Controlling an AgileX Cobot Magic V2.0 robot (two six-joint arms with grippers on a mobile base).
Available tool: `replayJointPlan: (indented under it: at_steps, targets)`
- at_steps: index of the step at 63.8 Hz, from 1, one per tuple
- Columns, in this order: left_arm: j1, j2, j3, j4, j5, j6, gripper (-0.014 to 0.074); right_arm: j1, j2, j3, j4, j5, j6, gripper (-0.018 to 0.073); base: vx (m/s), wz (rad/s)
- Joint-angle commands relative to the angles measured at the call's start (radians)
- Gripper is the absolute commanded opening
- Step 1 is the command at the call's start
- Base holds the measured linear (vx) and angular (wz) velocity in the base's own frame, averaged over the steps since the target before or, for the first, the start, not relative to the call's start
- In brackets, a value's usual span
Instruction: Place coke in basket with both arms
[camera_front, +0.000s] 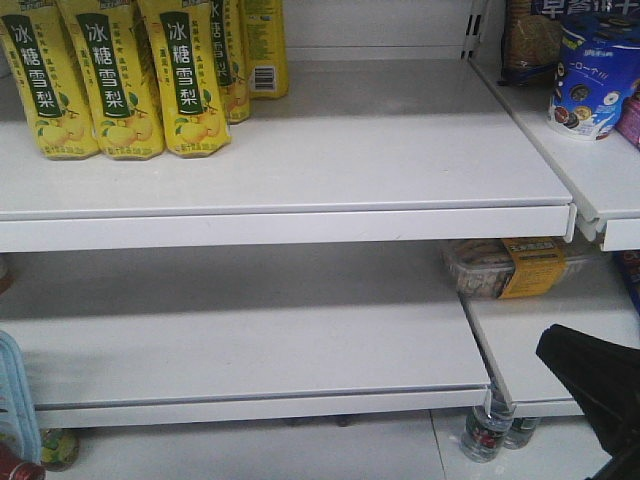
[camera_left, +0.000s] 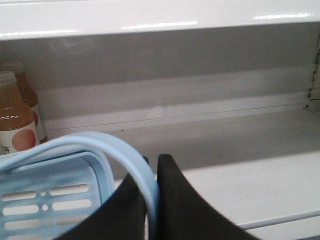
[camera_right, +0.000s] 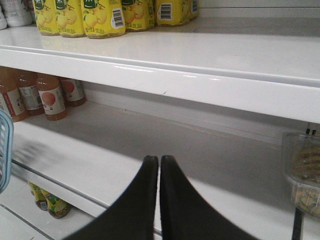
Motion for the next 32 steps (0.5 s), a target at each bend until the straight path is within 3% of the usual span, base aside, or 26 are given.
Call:
replayJointPlan:
  at_steps: [1, 25, 32]
  targets:
    - [0.000, -0.022, 0.003, 0.016, -0.151, 0.037, -0.0006, -0.004, 0.003, -0.028, -0.017, 0.025, 0.000, -0.0005, 0.00, 0.00]
    - [0.001, -0.022, 0.003, 0.028, -0.139, 0.038, -0.0006, -0.004, 0.003, -0.028, -0.017, 0.025, 0.000, -0.0005, 0.00, 0.00]
    - [0.034, -0.022, 0.003, 0.029, -0.140, 0.038, -0.0006, -0.004, 0.003, -0.028, -0.017, 0.024, 0.000, -0.0005, 0.00, 0.00]
